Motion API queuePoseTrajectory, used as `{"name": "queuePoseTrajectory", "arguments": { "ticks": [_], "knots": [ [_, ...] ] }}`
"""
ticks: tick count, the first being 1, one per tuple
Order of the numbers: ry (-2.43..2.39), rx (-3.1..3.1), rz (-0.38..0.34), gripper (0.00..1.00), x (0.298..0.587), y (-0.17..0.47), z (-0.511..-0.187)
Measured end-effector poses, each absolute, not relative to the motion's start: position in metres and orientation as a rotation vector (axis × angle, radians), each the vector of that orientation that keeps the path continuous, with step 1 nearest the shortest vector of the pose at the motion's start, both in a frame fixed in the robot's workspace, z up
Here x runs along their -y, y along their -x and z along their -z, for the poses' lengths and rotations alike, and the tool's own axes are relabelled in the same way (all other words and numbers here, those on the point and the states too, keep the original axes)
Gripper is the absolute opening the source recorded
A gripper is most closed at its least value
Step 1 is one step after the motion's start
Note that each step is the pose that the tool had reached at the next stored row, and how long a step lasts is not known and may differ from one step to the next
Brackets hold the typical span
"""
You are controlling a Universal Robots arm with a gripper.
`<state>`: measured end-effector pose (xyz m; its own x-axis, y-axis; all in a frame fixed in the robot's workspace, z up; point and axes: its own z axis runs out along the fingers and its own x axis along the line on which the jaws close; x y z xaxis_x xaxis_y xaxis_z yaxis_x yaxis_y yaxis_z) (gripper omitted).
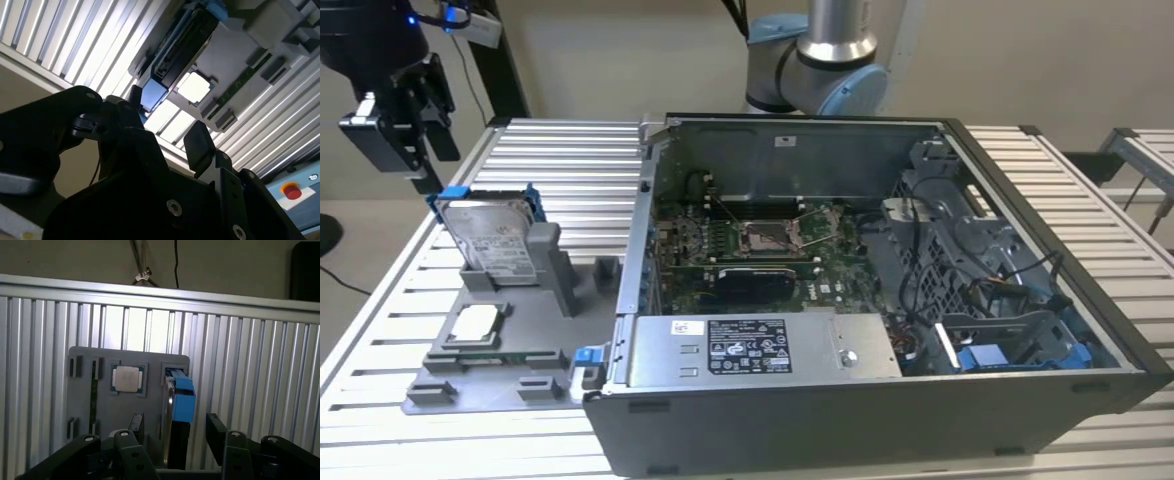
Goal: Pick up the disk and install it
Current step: 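Pick up the disk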
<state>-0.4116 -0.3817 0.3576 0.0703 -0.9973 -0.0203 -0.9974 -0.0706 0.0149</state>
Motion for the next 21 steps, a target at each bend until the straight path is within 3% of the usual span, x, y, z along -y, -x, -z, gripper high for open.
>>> {"name": "queuePoseTrajectory", "arguments": {
  "ticks": [21],
  "knots": [
    [2.297,-2.14,-0.039,1.0,0.3817,0.4116,-0.3487]
  ]
}}
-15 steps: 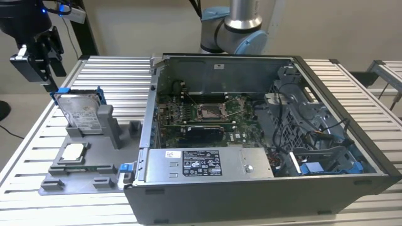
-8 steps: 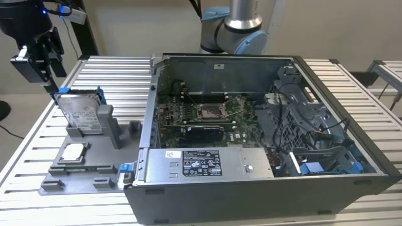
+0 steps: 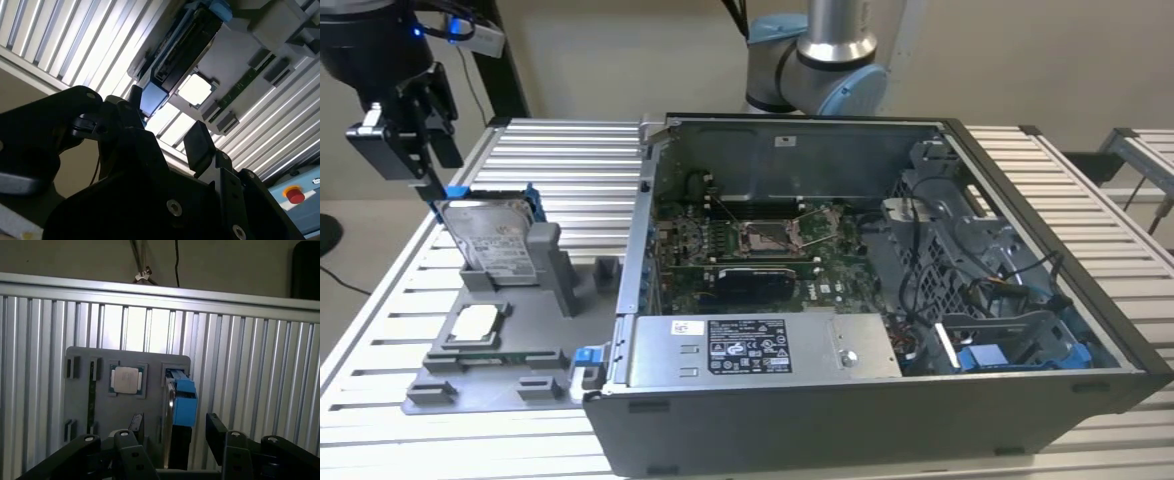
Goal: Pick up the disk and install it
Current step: 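Pick up the disk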
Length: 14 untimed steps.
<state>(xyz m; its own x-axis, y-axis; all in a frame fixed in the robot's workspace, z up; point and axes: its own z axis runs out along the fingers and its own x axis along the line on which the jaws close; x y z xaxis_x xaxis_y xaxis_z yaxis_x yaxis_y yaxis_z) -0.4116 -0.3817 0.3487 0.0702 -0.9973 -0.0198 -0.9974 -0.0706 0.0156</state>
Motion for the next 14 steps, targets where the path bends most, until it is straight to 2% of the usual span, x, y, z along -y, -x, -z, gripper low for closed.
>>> {"name": "queuePoseTrajectory", "arguments": {
  "ticks": [14],
  "knots": [
    [2.297,-2.141,-0.038,1.0,0.3817,0.4116,-0.3427]
  ]
}}
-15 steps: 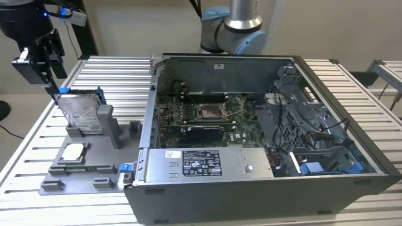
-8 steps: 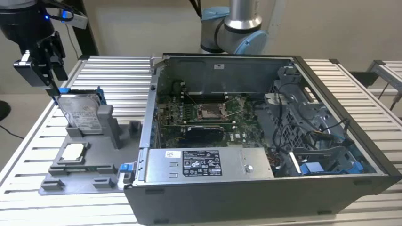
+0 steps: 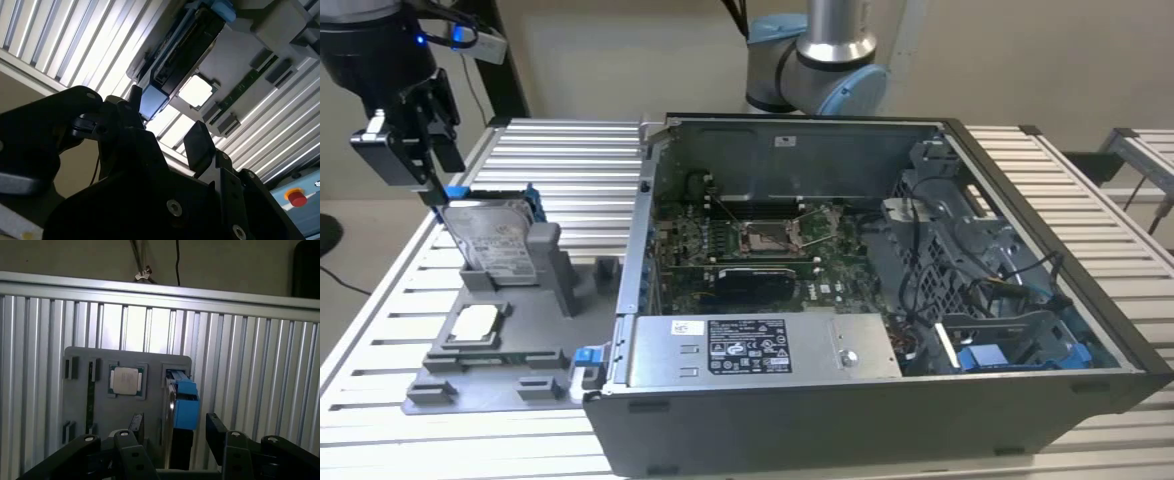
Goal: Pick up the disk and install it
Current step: 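Pick up the disk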
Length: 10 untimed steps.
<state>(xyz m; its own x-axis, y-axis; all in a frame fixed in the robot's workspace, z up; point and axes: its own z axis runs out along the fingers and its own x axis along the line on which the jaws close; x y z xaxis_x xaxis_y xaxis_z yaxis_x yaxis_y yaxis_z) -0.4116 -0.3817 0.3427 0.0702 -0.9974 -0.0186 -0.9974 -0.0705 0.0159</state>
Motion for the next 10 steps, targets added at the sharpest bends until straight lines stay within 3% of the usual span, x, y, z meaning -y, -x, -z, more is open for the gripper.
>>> {"name": "queuePoseTrajectory", "arguments": {
  "ticks": [10],
  "knots": [
    [2.298,-2.142,-0.037,1.0,0.3817,0.4116,-0.341]
  ]
}}
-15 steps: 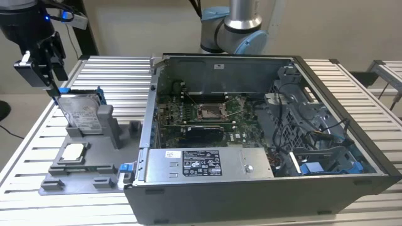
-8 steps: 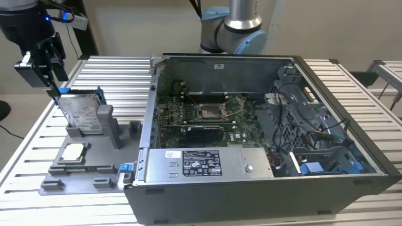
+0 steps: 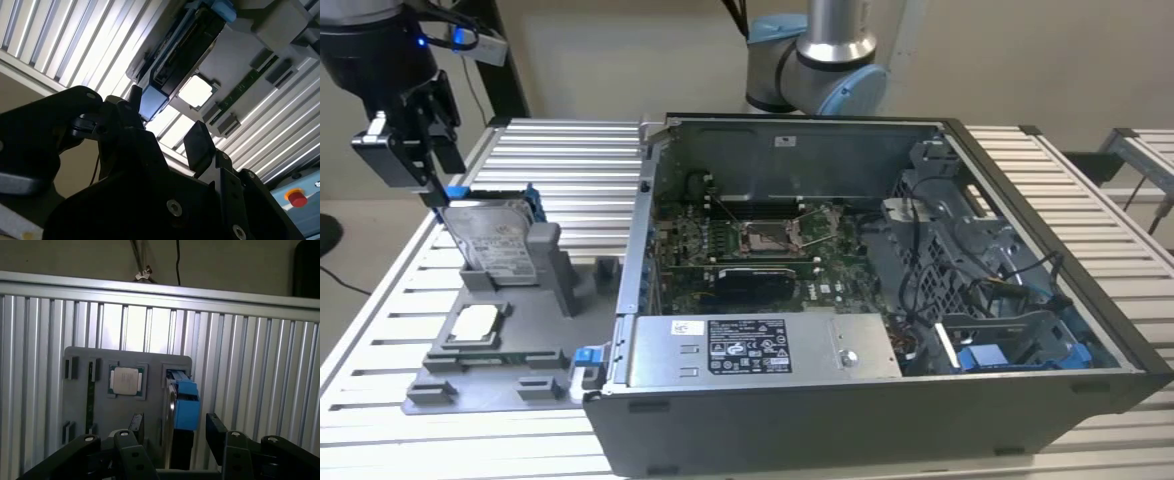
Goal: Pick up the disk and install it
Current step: 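Pick up the disk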
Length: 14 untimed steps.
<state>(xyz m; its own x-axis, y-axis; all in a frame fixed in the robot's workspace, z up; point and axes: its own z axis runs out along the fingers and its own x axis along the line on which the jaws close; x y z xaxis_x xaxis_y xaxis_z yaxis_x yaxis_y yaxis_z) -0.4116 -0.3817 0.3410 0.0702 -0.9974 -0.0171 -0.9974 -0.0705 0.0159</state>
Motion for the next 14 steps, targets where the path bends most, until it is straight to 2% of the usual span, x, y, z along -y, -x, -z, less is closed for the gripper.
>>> {"name": "queuePoseTrajectory", "arguments": {
  "ticks": [14],
  "knots": [
    [2.298,-2.142,-0.036,1.0,0.3818,0.4116,-0.336]
  ]
}}
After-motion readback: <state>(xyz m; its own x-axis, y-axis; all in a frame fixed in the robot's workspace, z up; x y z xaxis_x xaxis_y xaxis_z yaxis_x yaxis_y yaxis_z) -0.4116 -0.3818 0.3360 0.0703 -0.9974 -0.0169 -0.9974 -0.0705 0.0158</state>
